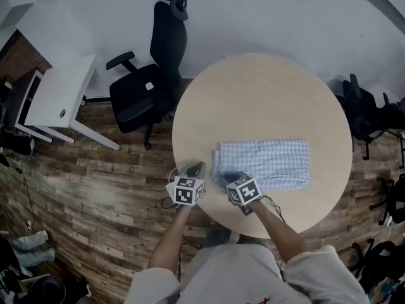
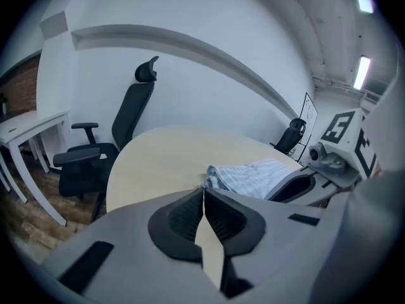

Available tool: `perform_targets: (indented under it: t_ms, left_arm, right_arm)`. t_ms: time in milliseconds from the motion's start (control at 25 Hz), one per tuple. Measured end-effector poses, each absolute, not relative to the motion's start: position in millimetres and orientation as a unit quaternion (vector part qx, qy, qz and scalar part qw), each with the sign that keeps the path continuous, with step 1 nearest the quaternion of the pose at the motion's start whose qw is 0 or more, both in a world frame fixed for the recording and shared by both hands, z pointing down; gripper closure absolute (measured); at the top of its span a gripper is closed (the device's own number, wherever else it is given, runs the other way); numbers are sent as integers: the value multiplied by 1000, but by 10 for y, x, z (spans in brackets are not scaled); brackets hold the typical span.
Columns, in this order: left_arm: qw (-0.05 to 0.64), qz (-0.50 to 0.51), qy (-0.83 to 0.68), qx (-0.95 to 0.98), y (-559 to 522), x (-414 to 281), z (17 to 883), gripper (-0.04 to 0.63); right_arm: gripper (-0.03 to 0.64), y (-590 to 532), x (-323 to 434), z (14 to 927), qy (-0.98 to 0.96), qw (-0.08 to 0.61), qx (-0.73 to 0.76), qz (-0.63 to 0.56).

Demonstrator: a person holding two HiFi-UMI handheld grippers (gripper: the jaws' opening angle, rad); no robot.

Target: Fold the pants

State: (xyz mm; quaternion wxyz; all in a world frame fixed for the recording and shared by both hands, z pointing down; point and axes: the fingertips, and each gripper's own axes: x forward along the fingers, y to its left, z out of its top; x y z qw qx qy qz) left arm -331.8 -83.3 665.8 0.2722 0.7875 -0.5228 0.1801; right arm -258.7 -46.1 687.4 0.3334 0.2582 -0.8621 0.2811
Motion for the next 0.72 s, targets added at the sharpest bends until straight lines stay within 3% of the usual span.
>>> perform_targets:
  t_ms: [80,240,480,720]
  left_arm:
    - [272,181,-519,790,-853,-3291,6664,563]
    - [269,184,-509,797,-892,-3124,6649,563]
    - [258,188,-494,808,-1092,-2832,6612,563]
    - [249,202,-463,826,-1281,-2297,6570,563]
  right_arm:
    - [569,-386,-2667,6953,-860,352,235,285]
    - [380,-163,-2807,6963,-867,350,158,317]
    - [370,-384,-2478,6413,-921,231,148,277]
    - [371,-1238,-991,6343,-871,222,326,293]
